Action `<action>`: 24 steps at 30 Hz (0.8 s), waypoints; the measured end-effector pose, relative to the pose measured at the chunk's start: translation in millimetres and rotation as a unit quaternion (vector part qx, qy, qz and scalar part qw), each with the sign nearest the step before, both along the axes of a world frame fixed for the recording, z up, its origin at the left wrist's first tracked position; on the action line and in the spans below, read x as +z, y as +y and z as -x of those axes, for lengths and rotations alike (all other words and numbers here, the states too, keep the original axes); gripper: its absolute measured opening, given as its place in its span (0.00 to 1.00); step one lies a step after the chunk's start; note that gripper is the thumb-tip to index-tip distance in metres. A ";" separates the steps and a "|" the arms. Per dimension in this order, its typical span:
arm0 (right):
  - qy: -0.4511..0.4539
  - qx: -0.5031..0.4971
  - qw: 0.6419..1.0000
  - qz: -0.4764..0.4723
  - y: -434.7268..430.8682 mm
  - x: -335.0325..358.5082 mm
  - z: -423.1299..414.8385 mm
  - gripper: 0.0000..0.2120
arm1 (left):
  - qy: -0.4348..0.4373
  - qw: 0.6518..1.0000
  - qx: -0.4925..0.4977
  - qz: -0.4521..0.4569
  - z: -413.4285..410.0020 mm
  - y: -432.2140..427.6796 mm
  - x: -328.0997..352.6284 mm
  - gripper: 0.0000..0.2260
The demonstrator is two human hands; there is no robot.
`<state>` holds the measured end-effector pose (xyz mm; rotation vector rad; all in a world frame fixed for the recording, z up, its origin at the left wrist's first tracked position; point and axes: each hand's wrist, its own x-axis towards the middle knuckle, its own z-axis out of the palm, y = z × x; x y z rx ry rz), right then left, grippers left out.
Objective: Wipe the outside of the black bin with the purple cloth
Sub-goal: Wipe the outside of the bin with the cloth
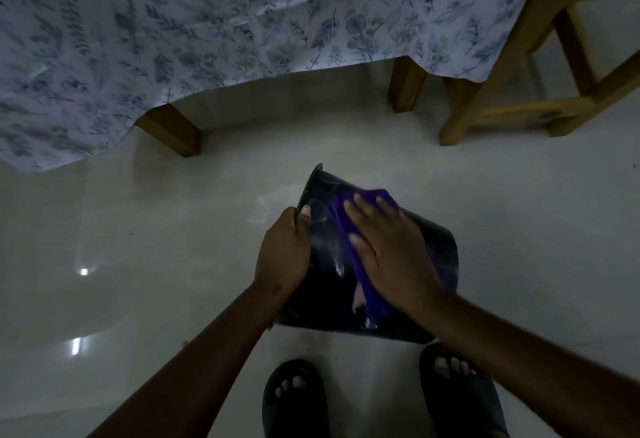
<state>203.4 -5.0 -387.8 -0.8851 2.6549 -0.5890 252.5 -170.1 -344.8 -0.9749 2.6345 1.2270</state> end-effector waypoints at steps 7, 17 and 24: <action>-0.009 0.009 1.000 0.004 -5.7 5.4 11.3 0.24 | 0.014 1.000 -0.009 0.002 -1.5 3.5 0.1 0.15; 0.049 0.063 0.997 -0.017 8.0 10.3 -49.9 0.27 | 0.014 1.000 0.004 0.006 0.8 1.7 -4.1 0.16; -0.033 -0.043 0.999 0.001 -18.9 5.5 27.3 0.25 | 0.029 0.998 0.019 -0.050 3.5 5.4 4.0 0.20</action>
